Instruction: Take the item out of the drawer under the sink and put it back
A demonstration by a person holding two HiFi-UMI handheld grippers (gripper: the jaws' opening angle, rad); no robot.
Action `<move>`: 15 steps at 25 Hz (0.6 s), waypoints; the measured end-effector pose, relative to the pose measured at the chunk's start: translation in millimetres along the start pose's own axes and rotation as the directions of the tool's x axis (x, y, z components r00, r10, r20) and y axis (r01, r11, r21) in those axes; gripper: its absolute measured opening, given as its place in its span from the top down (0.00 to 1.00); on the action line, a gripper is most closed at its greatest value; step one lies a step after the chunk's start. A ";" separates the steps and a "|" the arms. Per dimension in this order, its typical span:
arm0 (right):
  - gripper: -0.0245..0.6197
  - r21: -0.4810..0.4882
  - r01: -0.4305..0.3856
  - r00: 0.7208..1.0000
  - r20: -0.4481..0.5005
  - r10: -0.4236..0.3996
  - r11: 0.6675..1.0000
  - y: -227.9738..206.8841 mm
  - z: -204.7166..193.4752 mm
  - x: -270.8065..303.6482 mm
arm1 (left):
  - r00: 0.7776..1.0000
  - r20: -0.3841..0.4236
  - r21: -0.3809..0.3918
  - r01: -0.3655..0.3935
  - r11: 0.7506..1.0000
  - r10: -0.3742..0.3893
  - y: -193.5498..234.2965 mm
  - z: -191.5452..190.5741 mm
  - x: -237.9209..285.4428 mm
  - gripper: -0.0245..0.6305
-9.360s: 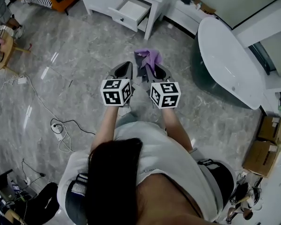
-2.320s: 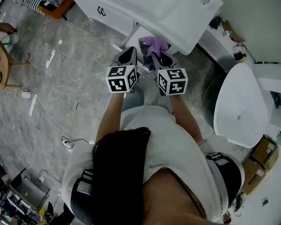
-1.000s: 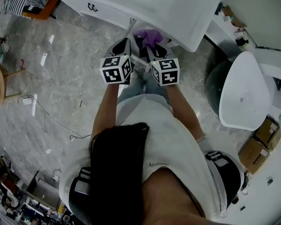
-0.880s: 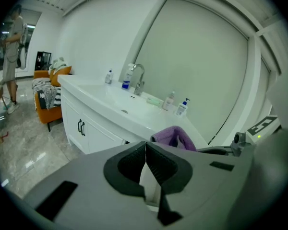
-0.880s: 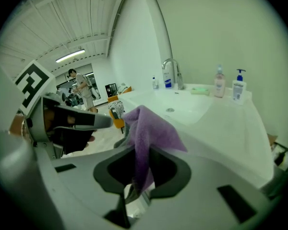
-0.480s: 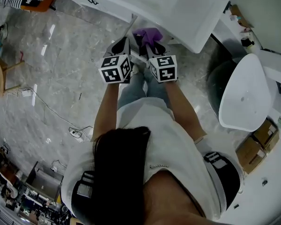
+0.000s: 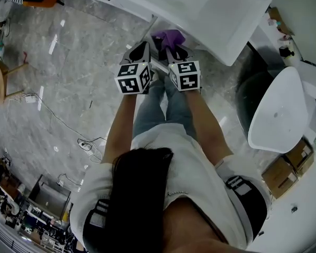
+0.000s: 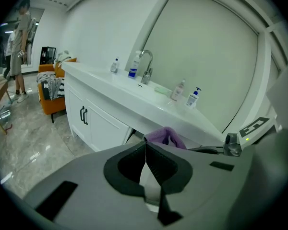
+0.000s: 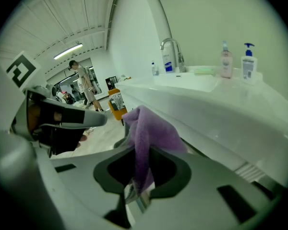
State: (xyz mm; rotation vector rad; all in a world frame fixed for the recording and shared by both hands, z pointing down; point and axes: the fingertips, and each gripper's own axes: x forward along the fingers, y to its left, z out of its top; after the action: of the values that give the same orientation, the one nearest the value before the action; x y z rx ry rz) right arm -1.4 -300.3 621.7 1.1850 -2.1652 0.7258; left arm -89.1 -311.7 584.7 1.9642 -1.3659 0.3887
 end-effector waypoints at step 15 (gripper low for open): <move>0.84 0.030 0.015 0.998 -0.055 -0.013 0.999 -32.4 -49.6 74.8 | 1.000 -0.006 -0.023 -0.018 1.000 0.018 32.6 -23.3 57.4 0.96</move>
State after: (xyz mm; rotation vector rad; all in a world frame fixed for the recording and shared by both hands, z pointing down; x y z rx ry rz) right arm 3.5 -323.4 714.1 1.1804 -2.1057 0.7789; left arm -92.5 -341.9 647.7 1.9324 -1.3795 0.3850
